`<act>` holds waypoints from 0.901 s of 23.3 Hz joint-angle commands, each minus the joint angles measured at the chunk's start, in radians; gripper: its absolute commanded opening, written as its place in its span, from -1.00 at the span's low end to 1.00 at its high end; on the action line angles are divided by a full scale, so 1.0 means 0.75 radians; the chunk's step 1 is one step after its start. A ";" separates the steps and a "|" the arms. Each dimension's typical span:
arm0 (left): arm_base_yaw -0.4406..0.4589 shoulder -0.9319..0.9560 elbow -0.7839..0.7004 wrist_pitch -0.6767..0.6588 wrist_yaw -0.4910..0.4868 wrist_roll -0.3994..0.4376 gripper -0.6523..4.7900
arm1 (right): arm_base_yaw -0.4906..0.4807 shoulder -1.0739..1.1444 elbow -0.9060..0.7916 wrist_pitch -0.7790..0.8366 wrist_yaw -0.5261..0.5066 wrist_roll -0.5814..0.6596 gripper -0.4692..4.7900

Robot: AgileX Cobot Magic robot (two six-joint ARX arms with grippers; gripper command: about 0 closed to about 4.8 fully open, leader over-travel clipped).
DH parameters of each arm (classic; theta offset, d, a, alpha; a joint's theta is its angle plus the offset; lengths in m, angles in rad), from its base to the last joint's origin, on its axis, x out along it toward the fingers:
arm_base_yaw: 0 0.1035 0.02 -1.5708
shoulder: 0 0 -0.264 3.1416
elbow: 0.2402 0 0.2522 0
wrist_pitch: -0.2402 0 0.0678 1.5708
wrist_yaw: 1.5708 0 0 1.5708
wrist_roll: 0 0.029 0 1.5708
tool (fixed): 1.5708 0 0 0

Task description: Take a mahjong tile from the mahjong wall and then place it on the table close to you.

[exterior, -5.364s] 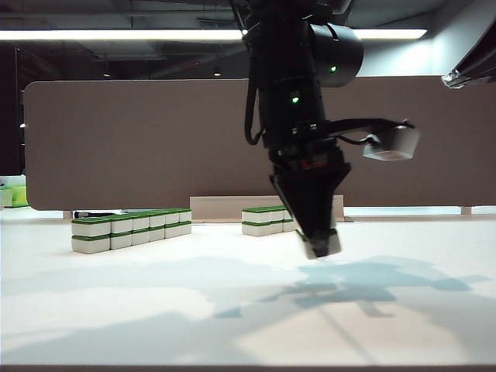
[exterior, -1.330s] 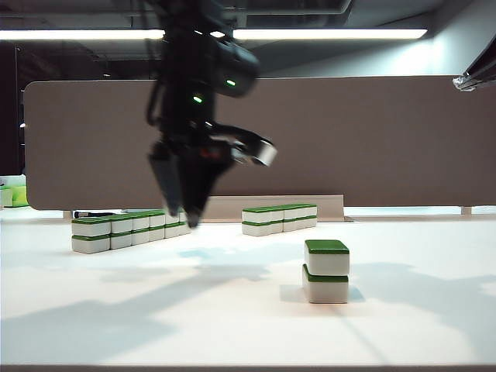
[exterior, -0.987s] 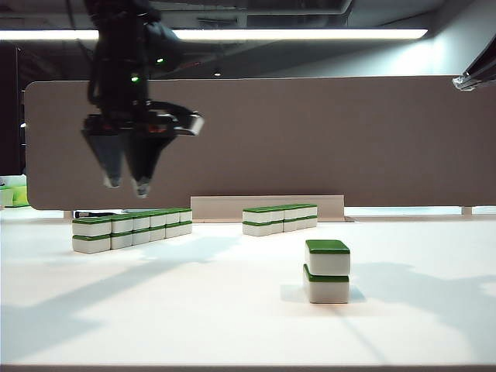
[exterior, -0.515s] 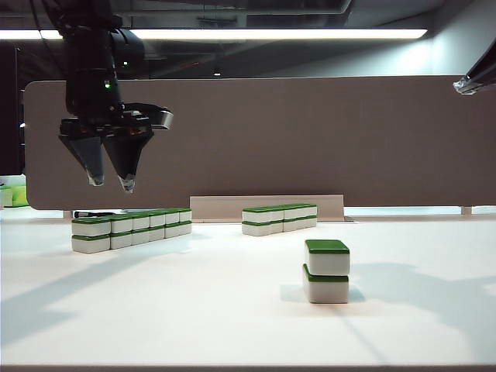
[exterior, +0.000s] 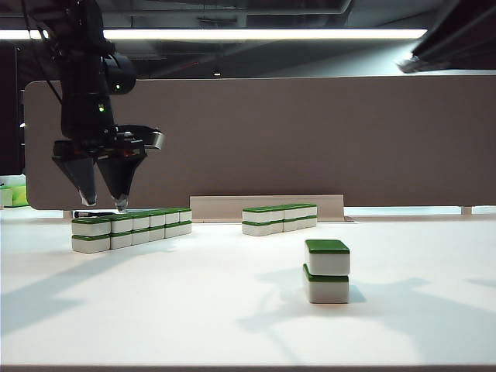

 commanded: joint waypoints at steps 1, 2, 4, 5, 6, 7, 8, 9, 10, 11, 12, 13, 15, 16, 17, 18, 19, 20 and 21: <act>0.001 0.010 0.002 -0.018 0.009 -0.003 0.69 | 0.064 -0.004 0.009 0.011 -0.020 -0.004 -0.83; 0.003 0.016 0.002 -0.021 0.010 -0.003 0.69 | 0.082 -0.004 0.009 0.011 -0.020 -0.004 -0.83; 0.005 0.025 0.001 -0.029 0.007 -0.003 0.69 | 0.109 -0.004 0.009 0.002 -0.020 -0.004 -0.83; 0.005 0.031 0.001 -0.034 0.005 -0.003 0.69 | 0.123 -0.004 0.009 -0.005 -0.018 -0.004 -0.83; 0.007 0.033 0.001 -0.040 0.005 -0.004 0.69 | 0.129 -0.004 0.009 -0.009 -0.017 -0.004 -0.83; 0.012 0.039 0.001 -0.045 0.004 -0.004 0.69 | 0.132 -0.004 0.009 -0.013 -0.016 -0.004 -0.83; 0.014 0.041 0.001 -0.049 0.005 -0.004 0.69 | 0.133 -0.004 0.009 -0.013 -0.017 -0.004 -0.83; 0.014 0.043 0.001 -0.052 0.003 -0.004 0.69 | 0.133 -0.004 0.009 -0.013 -0.016 -0.004 -0.83; 0.014 0.049 0.001 -0.052 0.003 -0.004 0.69 | 0.133 -0.004 0.009 -0.013 -0.016 -0.004 -0.83; 0.015 0.056 0.001 -0.051 -0.001 -0.004 0.69 | 0.132 -0.004 0.009 -0.014 -0.016 -0.004 -0.83; 0.016 0.058 0.000 -0.051 -0.001 -0.004 0.68 | 0.132 -0.004 0.009 -0.014 -0.016 -0.004 -0.83; 0.018 0.069 -0.001 -0.049 -0.001 -0.004 0.59 | 0.132 -0.004 0.009 -0.013 -0.016 -0.004 -0.83; 0.022 0.083 -0.001 -0.043 0.001 -0.004 0.49 | 0.132 -0.004 0.009 -0.013 -0.016 -0.004 -0.83; 0.022 0.091 -0.001 -0.044 0.002 -0.004 0.49 | 0.132 -0.004 0.009 -0.013 -0.016 -0.004 -0.83; 0.022 0.105 -0.001 -0.042 -0.001 -0.003 0.49 | 0.132 -0.004 0.009 -0.013 -0.016 -0.004 -0.83; 0.022 0.114 -0.001 -0.041 0.000 -0.003 0.49 | 0.132 -0.004 0.009 -0.013 -0.016 -0.004 -0.83; 0.022 0.127 -0.001 -0.040 -0.001 0.006 0.49 | 0.132 -0.004 0.009 -0.013 -0.016 -0.004 -0.83; 0.023 0.136 -0.001 -0.038 0.000 0.006 0.49 | 0.132 -0.004 0.009 -0.013 -0.016 -0.004 -0.83; 0.023 0.142 -0.001 -0.037 0.001 0.006 0.49 | 0.132 -0.004 0.009 -0.013 -0.016 -0.004 -0.83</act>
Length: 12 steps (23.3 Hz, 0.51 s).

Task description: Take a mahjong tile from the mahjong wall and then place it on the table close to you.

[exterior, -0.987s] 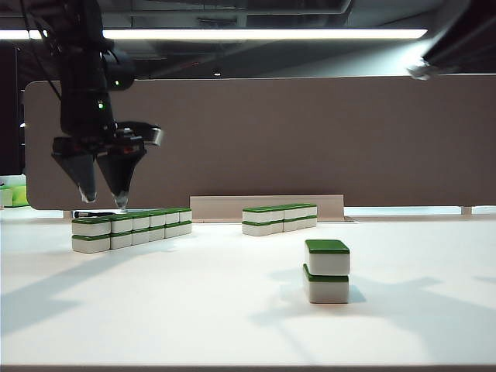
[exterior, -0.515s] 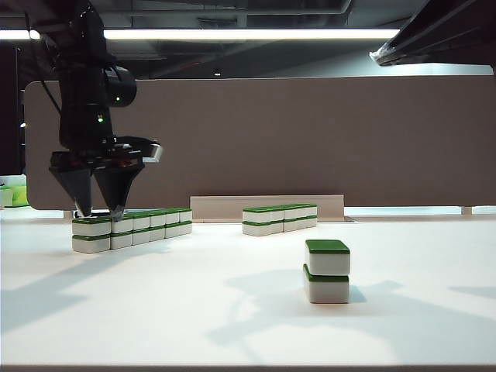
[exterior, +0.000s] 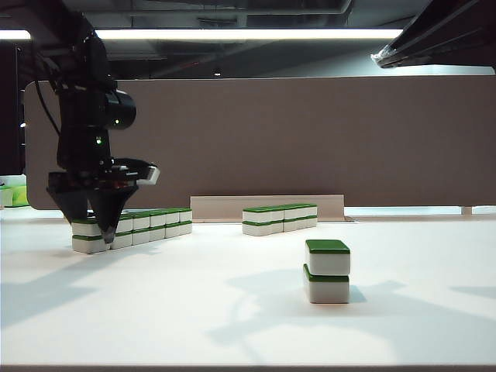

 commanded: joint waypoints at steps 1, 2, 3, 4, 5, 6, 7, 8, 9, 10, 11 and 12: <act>0.002 0.019 0.005 0.010 0.004 0.006 0.49 | 0.001 -0.004 0.009 0.012 -0.006 -0.004 -0.83; 0.002 0.026 0.005 0.017 0.003 0.006 0.49 | 0.001 -0.004 0.009 0.012 -0.006 -0.004 -0.83; 0.002 0.034 0.005 0.020 0.004 0.006 0.49 | 0.001 -0.004 0.009 0.012 -0.007 -0.004 -0.83; 0.002 0.040 0.005 0.020 0.004 0.006 0.49 | 0.001 -0.004 0.009 0.012 -0.007 -0.004 -0.83; 0.002 0.046 0.005 0.022 0.004 0.006 0.49 | 0.001 -0.004 0.009 0.012 -0.007 -0.004 -0.83; 0.002 0.051 0.005 0.022 0.003 0.006 0.49 | 0.001 -0.004 0.009 0.012 -0.006 -0.004 -0.83; 0.002 0.056 0.005 0.021 0.004 0.005 0.48 | 0.001 -0.004 0.009 0.012 -0.007 -0.004 -0.83; 0.002 0.058 0.005 0.018 0.004 0.006 0.46 | 0.001 -0.004 0.009 0.012 -0.006 -0.004 -0.83; 0.002 0.060 0.005 0.017 0.003 0.006 0.39 | 0.001 -0.004 0.009 0.012 -0.006 -0.004 -0.83; 0.002 0.061 0.005 0.017 0.003 0.006 0.29 | 0.001 -0.004 0.009 0.012 -0.006 -0.004 -0.83; 0.002 0.060 0.005 0.017 0.004 0.005 0.18 | 0.001 -0.004 0.009 0.012 -0.002 -0.004 -0.83; 0.002 0.060 0.005 0.015 0.003 0.006 0.08 | 0.001 -0.004 0.009 0.012 0.004 -0.004 -0.83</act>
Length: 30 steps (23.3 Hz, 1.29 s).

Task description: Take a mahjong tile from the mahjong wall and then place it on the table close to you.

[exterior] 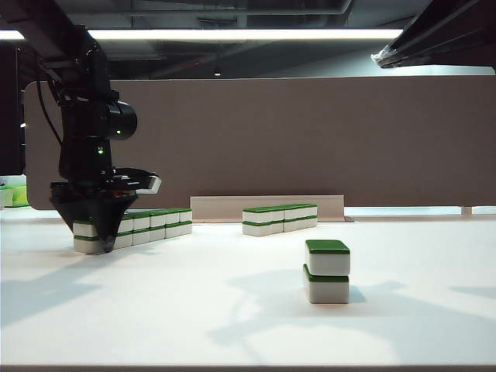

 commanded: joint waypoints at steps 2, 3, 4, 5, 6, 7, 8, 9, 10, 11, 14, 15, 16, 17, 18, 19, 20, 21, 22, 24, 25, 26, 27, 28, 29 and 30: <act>-0.002 0.014 -0.002 -0.008 -0.006 0.001 0.00 | 0.001 -0.004 0.009 0.012 0.024 -0.004 -0.83; -0.002 0.014 -0.002 -0.018 -0.006 0.001 0.00 | 0.001 -0.004 0.009 0.012 0.028 -0.004 -0.83; -0.002 0.014 -0.002 -0.037 -0.006 0.001 0.00 | 0.001 -0.004 0.009 0.012 0.028 -0.004 -0.83; -0.002 0.013 0.000 -0.057 -0.006 -0.001 -0.01 | 0.001 -0.004 0.009 0.012 0.028 -0.004 -0.83; -0.002 0.011 0.001 -0.073 -0.006 -0.003 -0.01 | 0.001 -0.004 0.009 0.012 0.028 -0.004 -0.83; -0.002 0.010 0.001 -0.092 -0.006 -0.004 -0.01 | 0.001 -0.004 0.009 0.012 0.028 -0.004 -0.83; -0.002 0.009 0.003 -0.112 -0.005 -0.004 -0.01 | 0.001 -0.004 0.009 0.013 0.028 -0.004 -0.83; -0.002 0.006 0.003 -0.130 -0.005 -0.004 -0.02 | 0.001 -0.004 0.009 0.012 0.028 -0.004 -0.83; -0.002 0.000 0.003 -0.166 -0.005 -0.004 -0.13 | 0.001 -0.004 0.009 0.013 0.028 -0.004 -0.83; -0.002 -0.005 0.003 -0.184 -0.004 -0.007 -0.14 | 0.001 -0.004 0.009 0.013 0.028 -0.004 -0.83; -0.003 -0.033 0.003 -0.212 0.011 -0.043 -0.14 | 0.001 -0.004 0.009 0.013 0.028 -0.004 -0.83; -0.004 -0.040 0.003 -0.214 0.033 -0.050 -0.14 | 0.001 -0.004 0.009 0.014 0.028 -0.005 -0.83; -0.004 -0.045 0.003 -0.214 0.051 -0.057 -0.14 | 0.001 -0.004 0.009 0.014 0.028 -0.004 -0.83; -0.005 -0.050 0.003 -0.212 0.083 -0.060 -0.14 | 0.001 -0.004 0.009 0.014 0.028 -0.004 -0.83; -0.008 -0.055 0.003 -0.212 0.106 -0.061 -0.14 | 0.001 -0.004 0.009 0.014 0.028 -0.004 -0.83; -0.013 -0.058 0.003 -0.211 0.130 -0.065 -0.14 | 0.001 -0.004 0.009 0.014 0.028 -0.004 -0.83; -0.021 -0.063 0.003 -0.214 0.160 -0.065 -0.14 | 0.001 -0.004 0.009 0.015 0.028 -0.004 -0.83; -0.028 -0.065 0.003 -0.214 0.175 -0.064 -0.14 | 0.001 -0.004 0.009 0.016 0.028 -0.004 -0.83; -0.040 -0.065 0.003 -0.215 0.186 -0.063 -0.14 | 0.001 -0.004 0.009 0.018 0.028 -0.004 -0.83; -0.073 -0.065 0.003 -0.227 0.180 -0.052 -0.14 | 0.001 -0.003 0.009 0.018 0.032 -0.005 -0.83; -0.089 -0.065 0.003 -0.236 0.178 -0.035 -0.14 | 0.001 -0.003 0.009 0.018 0.044 -0.005 -0.83; -0.114 -0.065 0.002 -0.245 0.178 -0.001 -0.14 | 0.001 -0.003 0.009 0.018 0.058 -0.005 -0.83; -0.136 -0.065 0.002 -0.249 0.178 0.024 -0.14 | 0.001 -0.003 0.009 0.018 0.066 -0.005 -0.83; -0.155 -0.065 0.003 -0.251 0.178 0.046 -0.14 | 0.001 -0.003 0.009 0.018 0.072 -0.005 -0.83; -0.205 -0.065 0.003 -0.251 0.176 0.080 -0.14 | 0.001 -0.003 0.009 0.018 0.092 -0.005 -0.83; -0.249 -0.065 0.003 -0.249 0.174 0.107 -0.14 | 0.001 -0.003 0.009 0.018 0.095 -0.006 -0.83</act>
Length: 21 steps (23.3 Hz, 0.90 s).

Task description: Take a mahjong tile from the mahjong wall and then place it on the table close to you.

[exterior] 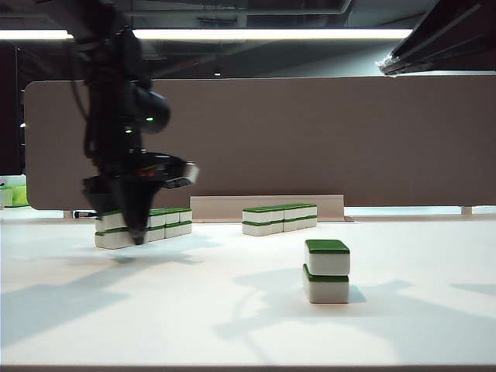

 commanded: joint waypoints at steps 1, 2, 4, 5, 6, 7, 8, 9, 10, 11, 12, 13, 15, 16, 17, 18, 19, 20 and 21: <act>-0.105 -0.010 0.002 -0.006 -0.004 0.100 -0.14 | 0.001 -0.003 0.009 0.017 0.019 -0.005 -0.83; -0.129 -0.010 0.002 -0.004 -0.016 0.114 -0.14 | 0.000 -0.003 0.009 0.017 0.019 -0.011 -0.83; -0.185 -0.010 0.002 -0.007 -0.062 0.148 -0.14 | 0.000 -0.003 0.009 0.016 0.019 -0.036 -0.83; -0.235 -0.010 0.001 -0.012 -0.091 0.180 -0.14 | -0.001 -0.003 0.009 0.017 0.024 -0.044 -0.83; -0.267 -0.010 0.001 -0.011 -0.090 0.198 -0.14 | -0.001 -0.003 0.009 0.016 0.032 -0.044 -0.83; -0.322 -0.010 0.001 -0.007 -0.090 0.217 -0.14 | -0.002 -0.003 0.009 0.016 0.049 -0.044 -0.83; -0.371 -0.010 0.001 -0.002 -0.091 0.218 -0.14 | -0.004 -0.003 0.009 0.016 0.049 -0.044 -0.83; -0.400 -0.010 0.001 0.002 -0.091 0.218 -0.14 | -0.004 -0.003 0.009 0.016 0.049 -0.044 -0.83; -0.422 -0.010 0.001 0.006 -0.091 0.218 -0.14 | -0.005 -0.003 0.009 0.016 0.049 -0.044 -0.83; -0.445 -0.010 0.001 0.011 -0.091 0.225 -0.14 | -0.005 -0.003 0.009 0.016 0.049 -0.044 -0.83; -0.470 -0.010 0.001 0.021 -0.090 0.236 -0.14 | -0.006 -0.004 0.009 0.016 0.049 -0.044 -0.83; -0.489 -0.010 0.000 0.029 -0.090 0.244 -0.14 | -0.010 -0.004 0.009 0.016 0.048 -0.045 -0.83; -0.528 -0.010 -0.001 0.040 -0.090 0.253 -0.14 | -0.031 -0.004 0.010 0.016 0.048 -0.044 -0.83; -0.543 -0.010 -0.001 0.042 -0.090 0.261 -0.14 | -0.048 -0.004 0.010 0.016 0.047 -0.044 -0.83; -0.555 -0.009 -0.002 0.042 -0.090 0.273 -0.14 | -0.065 -0.005 0.010 0.016 0.047 -0.044 -0.83; -0.569 -0.009 -0.002 0.042 -0.090 0.283 -0.14 | -0.083 -0.006 0.010 0.016 0.043 -0.044 -0.83; -0.578 -0.009 -0.002 0.042 -0.090 0.287 -0.14 | -0.106 -0.008 0.010 0.015 0.042 -0.043 -0.83; -0.587 -0.009 -0.002 0.040 -0.089 0.287 -0.14 | -0.132 -0.011 0.010 0.015 0.042 -0.043 -0.83; -0.595 -0.009 -0.002 0.038 -0.085 0.287 -0.14 | -0.152 -0.015 0.010 0.015 0.042 -0.043 -0.83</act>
